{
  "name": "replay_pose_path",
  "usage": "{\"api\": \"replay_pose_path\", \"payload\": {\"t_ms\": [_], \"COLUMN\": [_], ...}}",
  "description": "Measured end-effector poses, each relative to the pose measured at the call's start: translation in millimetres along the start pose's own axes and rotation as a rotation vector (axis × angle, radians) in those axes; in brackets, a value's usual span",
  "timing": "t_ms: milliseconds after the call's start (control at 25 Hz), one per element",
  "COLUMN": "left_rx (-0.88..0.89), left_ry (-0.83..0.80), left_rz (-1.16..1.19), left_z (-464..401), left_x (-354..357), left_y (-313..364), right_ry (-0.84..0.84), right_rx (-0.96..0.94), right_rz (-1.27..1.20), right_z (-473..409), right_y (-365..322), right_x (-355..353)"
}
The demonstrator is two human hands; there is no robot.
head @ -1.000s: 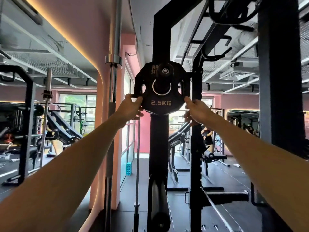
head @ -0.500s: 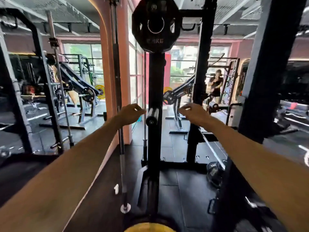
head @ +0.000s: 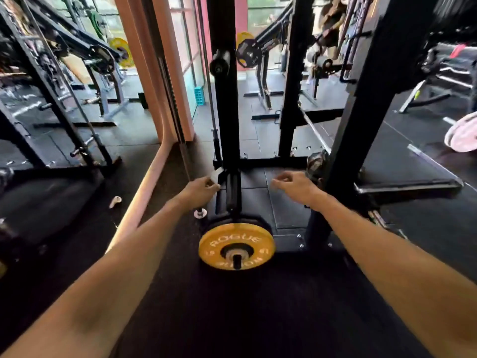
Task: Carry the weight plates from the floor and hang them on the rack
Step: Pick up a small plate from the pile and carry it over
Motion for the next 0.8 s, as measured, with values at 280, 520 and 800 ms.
{"api": "replay_pose_path", "payload": {"t_ms": [280,520,800], "left_rx": [-0.161,-0.282,-0.096], "left_ry": [-0.331,-0.722,-1.109], "left_rz": [-0.032,-0.157,-0.526], "left_z": [50.8,104.6,191.2], "left_x": [120.3,217.4,321.8], "left_y": [-97.4,-154.8,-164.1], "right_ry": [-0.123,-0.144,0.072], "right_rx": [0.338,0.682,1.152], "right_rz": [-0.070,-0.150,-0.382], "right_z": [96.1,205.7,392.9], "right_y": [114.3,198.0,281.4], "right_x": [95.1,155.2,182.8]}}
Point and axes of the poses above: each hand's wrist, its own z-axis away from the middle knuckle, its own x-axis out of the palm, y = z × x, the point moved 5 cm from there along -z, towards the middle knuckle, and after that the axes turned 2 degrees about -x, right-handed, at the moved point
